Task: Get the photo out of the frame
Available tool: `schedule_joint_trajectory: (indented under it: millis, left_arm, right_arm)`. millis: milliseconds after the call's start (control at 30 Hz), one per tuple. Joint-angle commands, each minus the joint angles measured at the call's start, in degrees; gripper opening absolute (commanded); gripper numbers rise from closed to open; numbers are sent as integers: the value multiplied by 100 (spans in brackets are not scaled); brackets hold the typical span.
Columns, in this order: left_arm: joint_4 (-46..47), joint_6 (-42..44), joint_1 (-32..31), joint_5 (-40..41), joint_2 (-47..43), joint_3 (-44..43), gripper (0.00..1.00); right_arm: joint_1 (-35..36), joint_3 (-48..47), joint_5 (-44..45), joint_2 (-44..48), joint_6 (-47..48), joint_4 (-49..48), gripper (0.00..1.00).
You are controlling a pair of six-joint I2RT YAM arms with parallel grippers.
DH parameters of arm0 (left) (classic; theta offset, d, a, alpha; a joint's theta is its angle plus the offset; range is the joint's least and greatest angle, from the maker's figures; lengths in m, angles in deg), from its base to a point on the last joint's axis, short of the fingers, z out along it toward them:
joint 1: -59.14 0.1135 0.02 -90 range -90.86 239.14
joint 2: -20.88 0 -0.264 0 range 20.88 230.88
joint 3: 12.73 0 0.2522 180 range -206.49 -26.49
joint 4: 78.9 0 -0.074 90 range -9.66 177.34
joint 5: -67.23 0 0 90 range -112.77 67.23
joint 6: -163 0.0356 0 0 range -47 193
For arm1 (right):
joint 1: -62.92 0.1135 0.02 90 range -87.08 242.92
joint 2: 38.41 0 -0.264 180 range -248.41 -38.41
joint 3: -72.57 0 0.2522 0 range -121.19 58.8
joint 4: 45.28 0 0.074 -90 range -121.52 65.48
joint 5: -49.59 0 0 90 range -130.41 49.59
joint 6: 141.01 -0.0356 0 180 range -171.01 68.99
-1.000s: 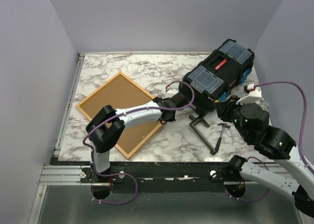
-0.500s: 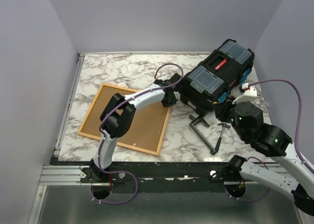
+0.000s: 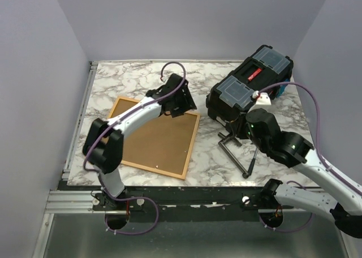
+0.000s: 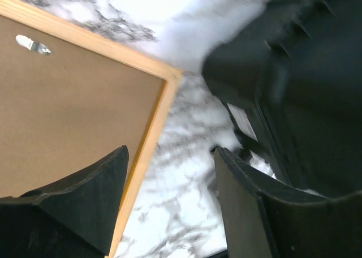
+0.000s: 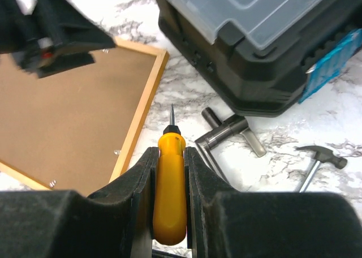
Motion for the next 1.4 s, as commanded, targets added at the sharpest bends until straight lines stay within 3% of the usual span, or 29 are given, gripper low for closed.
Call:
schedule_joint_trajectory:
  millis: [0,167,300,400,500,600,900,1100,1367]
  left_arm:
    - [1305,1002,-62,-1352,-1812,1979,66]
    - [2187,1085,-59,-2179,-3410,4206,66]
    - [2532,936,-138,-2367,-4925,5677,64]
    - [2509,827,-356,-2427,-5830,6314,68]
    - [2373,903,-1015,-2117,-6187,6603,70]
    - [2119,1087,-1918,-1523,-5948,6482,70]
    - [2435,884,-3306,-1012,-4558,6212,69]
    - [2615,1004,-3363,-417,-3936,5860,73]
    - [3071,1127,-3171,-484,-2947,5305,74]
  right_arm:
    - [-11,68,-567,-389,16,-206,1]
    - [-2,-4,-1215,-981,-126,-285,1]
    - [26,7,-1830,-1519,-446,-453,1]
    - [125,146,-1951,-1835,-735,-700,1]
    - [171,183,-1935,-2068,-834,-828,1]
    - [165,91,-1744,-1993,-836,-876,1]
    - [165,-83,-872,-1443,-732,-447,1]
    - [161,73,-814,-1184,-746,-380,1]
    - [165,52,-698,-1028,-803,-171,1]
